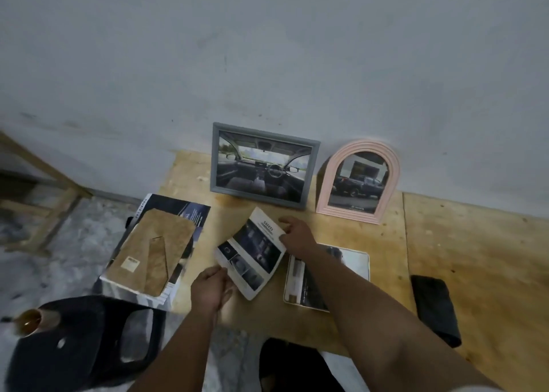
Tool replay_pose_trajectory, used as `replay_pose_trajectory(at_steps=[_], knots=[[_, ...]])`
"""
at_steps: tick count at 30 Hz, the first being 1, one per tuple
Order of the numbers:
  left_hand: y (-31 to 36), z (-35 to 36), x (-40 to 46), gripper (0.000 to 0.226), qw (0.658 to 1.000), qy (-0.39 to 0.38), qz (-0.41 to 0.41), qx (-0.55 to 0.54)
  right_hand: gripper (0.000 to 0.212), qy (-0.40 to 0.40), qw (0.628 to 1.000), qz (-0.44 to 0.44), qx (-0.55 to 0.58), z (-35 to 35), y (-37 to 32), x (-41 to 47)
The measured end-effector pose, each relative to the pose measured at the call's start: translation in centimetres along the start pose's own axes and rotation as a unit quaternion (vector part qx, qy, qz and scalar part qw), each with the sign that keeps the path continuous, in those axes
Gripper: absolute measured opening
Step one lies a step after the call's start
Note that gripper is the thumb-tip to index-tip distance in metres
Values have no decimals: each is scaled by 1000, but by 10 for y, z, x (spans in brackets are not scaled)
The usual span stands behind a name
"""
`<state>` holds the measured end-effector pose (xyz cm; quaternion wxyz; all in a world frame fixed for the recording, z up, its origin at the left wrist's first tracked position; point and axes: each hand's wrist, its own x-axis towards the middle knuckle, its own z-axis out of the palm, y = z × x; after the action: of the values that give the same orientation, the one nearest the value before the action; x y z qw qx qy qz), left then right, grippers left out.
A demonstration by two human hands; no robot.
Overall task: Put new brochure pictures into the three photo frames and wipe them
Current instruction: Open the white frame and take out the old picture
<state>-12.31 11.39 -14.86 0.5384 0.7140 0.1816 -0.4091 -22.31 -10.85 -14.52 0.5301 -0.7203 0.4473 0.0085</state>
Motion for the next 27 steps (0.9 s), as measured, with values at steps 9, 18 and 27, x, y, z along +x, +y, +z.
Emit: replay_pose_trajectory(at_steps=[9, 18, 27], knots=[[-11, 4, -5, 19, 867, 53, 233, 436, 49, 138, 975, 0, -176, -25, 37, -34], [-23, 102, -14, 45, 644, -159, 356, 658, 100, 158, 915, 190, -320, -56, 139, -108], [-41, 104, -12, 53, 655, -172, 328, 658, 90, 178, 915, 172, -319, -41, 147, -110]])
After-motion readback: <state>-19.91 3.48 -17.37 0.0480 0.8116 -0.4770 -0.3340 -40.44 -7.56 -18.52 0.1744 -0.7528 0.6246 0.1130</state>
